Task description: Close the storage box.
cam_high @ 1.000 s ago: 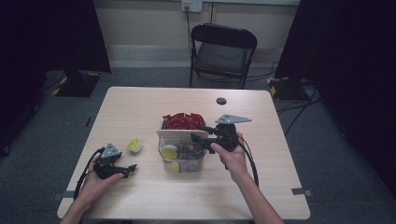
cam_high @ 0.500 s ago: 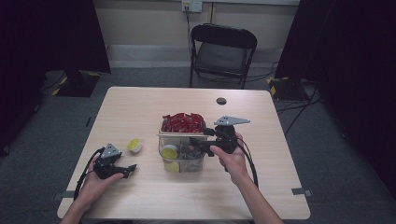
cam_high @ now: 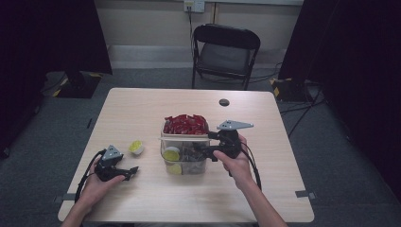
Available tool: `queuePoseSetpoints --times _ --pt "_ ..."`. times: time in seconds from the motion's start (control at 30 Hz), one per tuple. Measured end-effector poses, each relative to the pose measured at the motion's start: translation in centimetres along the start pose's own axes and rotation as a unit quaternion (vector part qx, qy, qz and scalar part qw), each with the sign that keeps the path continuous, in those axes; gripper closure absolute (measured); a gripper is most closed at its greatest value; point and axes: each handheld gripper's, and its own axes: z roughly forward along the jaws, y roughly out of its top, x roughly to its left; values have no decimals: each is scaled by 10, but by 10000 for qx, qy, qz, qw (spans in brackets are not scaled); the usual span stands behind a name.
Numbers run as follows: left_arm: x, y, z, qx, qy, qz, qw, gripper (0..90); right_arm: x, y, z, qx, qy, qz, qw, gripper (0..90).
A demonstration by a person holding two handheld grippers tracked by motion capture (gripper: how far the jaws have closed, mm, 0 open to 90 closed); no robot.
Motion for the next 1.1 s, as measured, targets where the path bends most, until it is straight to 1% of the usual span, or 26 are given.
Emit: queuePoseSetpoints --times 0.13,0.2,0.23,0.27,0.3,0.4,0.53,0.57,0.7,0.8,0.97,1.1 --pt "0 0 0 16 -1 20 10000 143 2 -3 -3 -20 -42 -56 10000 199" --pt "0 0 0 7 -1 8 10000 142 4 -6 -6 -115 -151 -67 9998 192" --pt "0 0 0 5 -1 6 10000 143 5 -7 -7 -132 -169 -76 9997 183" --pt "0 0 0 13 -2 17 10000 143 5 -7 -7 -122 -194 -69 9997 140" --pt "0 0 0 5 -1 6 10000 143 5 -8 -8 -79 -236 -9 9997 149" --pt "0 0 0 5 -3 -1 10000 143 5 -13 -12 -64 -320 -17 9995 144" --pt "0 0 0 2 -3 -4 10000 143 3 -21 -12 36 -245 39 9997 143" --pt "0 0 0 2 -3 -4 10000 143 3 -21 -12 36 -245 39 9997 143" --pt "0 0 0 4 -1 2 10000 143 1 -30 -8 120 -238 74 9996 144" --pt "0 0 0 3 -3 -3 10000 143 0 -32 -7 117 -247 82 9996 145" --pt "0 0 0 21 -3 22 10000 142 -1 -38 -2 224 -265 87 9994 145" --pt "0 0 0 4 -6 -4 10000 143 -2 -41 0 275 -259 83 9993 146"
